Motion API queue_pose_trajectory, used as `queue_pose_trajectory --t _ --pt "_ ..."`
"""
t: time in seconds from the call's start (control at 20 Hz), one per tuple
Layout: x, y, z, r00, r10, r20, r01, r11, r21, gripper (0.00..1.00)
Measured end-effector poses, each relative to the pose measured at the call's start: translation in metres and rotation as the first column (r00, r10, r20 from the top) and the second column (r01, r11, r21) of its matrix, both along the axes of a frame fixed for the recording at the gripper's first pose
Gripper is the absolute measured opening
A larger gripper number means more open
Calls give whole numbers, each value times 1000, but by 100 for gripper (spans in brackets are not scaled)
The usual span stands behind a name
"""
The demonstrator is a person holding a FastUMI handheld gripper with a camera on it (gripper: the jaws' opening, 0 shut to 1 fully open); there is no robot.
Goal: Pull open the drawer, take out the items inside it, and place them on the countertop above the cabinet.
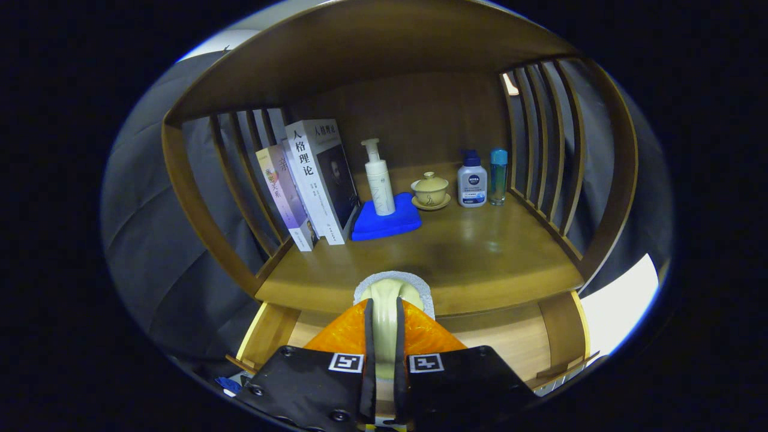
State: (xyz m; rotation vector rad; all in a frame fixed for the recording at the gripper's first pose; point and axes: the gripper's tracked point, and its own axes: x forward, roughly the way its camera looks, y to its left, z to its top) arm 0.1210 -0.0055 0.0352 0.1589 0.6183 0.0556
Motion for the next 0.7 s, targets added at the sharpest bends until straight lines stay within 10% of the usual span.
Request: queue_pose_trajectory --t 0.7 --pt "96 -12 -28 996 -90 -4 90 996 -11 14"
